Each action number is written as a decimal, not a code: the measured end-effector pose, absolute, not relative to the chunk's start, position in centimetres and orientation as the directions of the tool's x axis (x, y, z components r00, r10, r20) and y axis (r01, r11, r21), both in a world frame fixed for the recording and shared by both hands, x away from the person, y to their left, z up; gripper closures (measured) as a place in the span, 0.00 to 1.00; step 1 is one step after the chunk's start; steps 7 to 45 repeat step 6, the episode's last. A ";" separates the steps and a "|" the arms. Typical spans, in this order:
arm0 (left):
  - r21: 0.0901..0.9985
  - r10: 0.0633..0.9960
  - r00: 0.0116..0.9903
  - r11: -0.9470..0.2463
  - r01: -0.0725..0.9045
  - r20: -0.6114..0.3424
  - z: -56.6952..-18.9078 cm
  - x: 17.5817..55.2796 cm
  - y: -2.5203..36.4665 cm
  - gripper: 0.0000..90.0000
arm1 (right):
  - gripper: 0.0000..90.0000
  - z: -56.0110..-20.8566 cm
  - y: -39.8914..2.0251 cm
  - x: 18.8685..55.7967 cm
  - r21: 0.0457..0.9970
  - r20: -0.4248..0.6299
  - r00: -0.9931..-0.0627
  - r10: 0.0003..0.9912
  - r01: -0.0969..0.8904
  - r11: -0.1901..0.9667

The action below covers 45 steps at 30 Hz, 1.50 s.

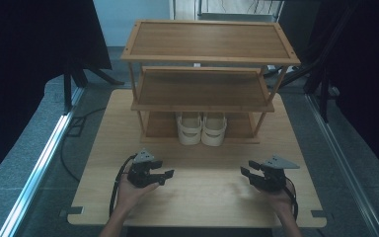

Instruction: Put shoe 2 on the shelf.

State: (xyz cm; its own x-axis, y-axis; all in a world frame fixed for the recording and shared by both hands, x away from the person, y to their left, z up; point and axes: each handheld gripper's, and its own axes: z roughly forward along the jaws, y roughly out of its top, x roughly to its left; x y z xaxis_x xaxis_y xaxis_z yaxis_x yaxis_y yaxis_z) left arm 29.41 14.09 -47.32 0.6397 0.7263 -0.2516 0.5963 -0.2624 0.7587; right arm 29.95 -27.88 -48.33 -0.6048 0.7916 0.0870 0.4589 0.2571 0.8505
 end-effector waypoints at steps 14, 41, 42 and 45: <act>0.764 0.729 0.636 -0.252 0.594 -0.255 -47.2 29.5 14.4 0.42 | 0.48 -48.4 -28.1 30.1 0.851 0.085 -0.590 0.803 0.462 0.249; 0.764 0.729 0.636 -0.252 0.594 -0.255 -47.2 29.5 14.4 0.42 | 0.48 -48.4 -28.1 30.1 0.851 0.085 -0.590 0.803 0.462 0.249; 0.764 0.729 0.636 -0.252 0.594 -0.255 -47.2 29.5 14.4 0.42 | 0.48 -48.4 -28.1 30.1 0.851 0.085 -0.590 0.803 0.462 0.249; 0.764 0.729 0.636 -0.252 0.594 -0.255 -47.2 29.5 14.4 0.42 | 0.48 -48.4 -28.1 30.1 0.851 0.085 -0.590 0.803 0.462 0.249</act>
